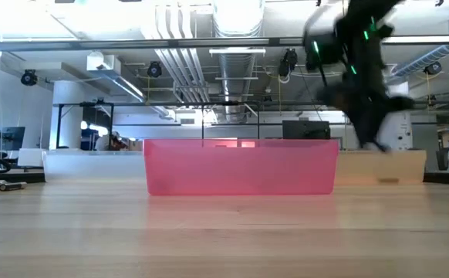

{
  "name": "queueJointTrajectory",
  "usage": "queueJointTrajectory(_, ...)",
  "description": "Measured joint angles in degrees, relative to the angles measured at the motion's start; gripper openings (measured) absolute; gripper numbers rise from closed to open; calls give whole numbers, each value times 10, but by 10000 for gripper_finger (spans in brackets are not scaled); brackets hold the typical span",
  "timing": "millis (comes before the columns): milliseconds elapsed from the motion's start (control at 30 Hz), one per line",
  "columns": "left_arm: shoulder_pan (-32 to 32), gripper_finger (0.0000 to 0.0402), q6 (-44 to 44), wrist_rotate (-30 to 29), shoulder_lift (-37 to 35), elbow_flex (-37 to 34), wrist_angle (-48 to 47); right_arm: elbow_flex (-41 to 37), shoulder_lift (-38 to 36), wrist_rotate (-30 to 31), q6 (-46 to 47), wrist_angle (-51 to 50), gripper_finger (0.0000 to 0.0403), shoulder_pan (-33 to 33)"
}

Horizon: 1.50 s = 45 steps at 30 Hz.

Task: Sort batteries
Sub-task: Put the silver battery into the pink bin

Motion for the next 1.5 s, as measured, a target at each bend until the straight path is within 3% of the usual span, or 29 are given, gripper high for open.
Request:
queueJointTrajectory(200,0,232,2,0,0,-7,-5,157,62,43,60,4,37,77)
queueJointTrajectory(467,0,232,-6,2,-14,-10,-16,306,240,75,153,33,37,139)
queueJointTrajectory(633,0,232,-35,2,-39,-11,-35,355,332,83,189,43,37,149)
queueJointTrajectory(833,0,232,-38,-2,-72,-11,-51,422,394,120,214,42,38,147)
queueJointTrajectory(1033,0,232,19,-33,-76,-11,33,490,467,128,258,41,38,148)
queueJointTrajectory(1233,0,232,48,-8,-74,-11,78,541,512,103,256,23,39,151)
queueJointTrajectory(1367,0,232,56,-2,-76,-11,77,550,520,83,247,21,65,149)
queueJointTrajectory(1500,0,232,64,-2,-77,-11,78,549,507,80,240,17,121,146)
